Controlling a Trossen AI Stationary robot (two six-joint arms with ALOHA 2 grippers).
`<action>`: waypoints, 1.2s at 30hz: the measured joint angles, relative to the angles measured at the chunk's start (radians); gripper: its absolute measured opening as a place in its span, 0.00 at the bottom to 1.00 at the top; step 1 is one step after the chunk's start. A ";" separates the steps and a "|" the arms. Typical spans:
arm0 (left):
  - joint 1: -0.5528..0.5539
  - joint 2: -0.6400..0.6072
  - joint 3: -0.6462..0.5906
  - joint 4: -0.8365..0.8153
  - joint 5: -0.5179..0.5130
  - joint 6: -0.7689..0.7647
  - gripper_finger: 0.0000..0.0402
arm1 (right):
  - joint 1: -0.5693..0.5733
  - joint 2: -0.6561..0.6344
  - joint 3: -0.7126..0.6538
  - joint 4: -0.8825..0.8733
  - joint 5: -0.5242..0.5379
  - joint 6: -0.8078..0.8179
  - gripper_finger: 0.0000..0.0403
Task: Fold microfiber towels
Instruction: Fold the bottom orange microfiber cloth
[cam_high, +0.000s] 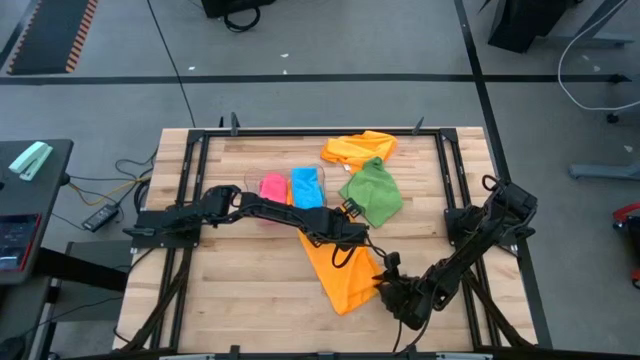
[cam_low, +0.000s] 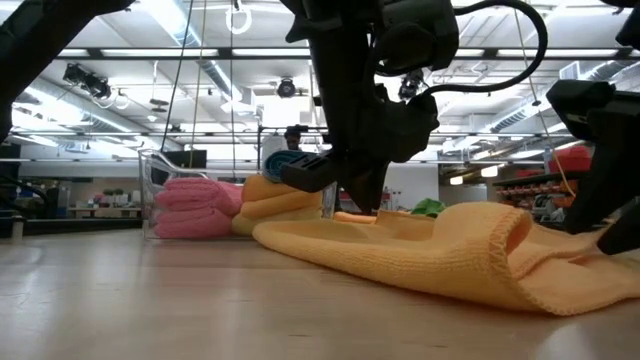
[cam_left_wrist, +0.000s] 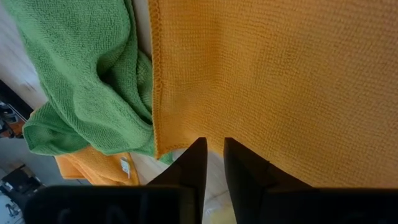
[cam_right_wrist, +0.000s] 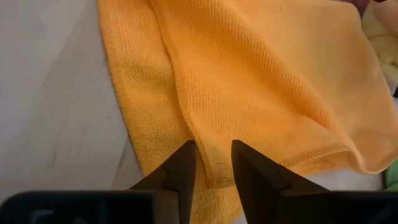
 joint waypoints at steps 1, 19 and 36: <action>0.000 0.000 0.000 0.000 0.000 0.000 0.15 | 0.000 0.000 0.000 -0.006 0.001 0.000 0.26; 0.000 -0.012 -0.002 -0.015 0.148 -0.012 0.13 | 0.000 0.000 0.032 -0.076 -0.006 0.026 0.02; -0.012 -0.058 0.000 -0.028 0.304 -0.014 0.04 | 0.040 -0.002 0.238 -0.460 -0.211 0.157 0.02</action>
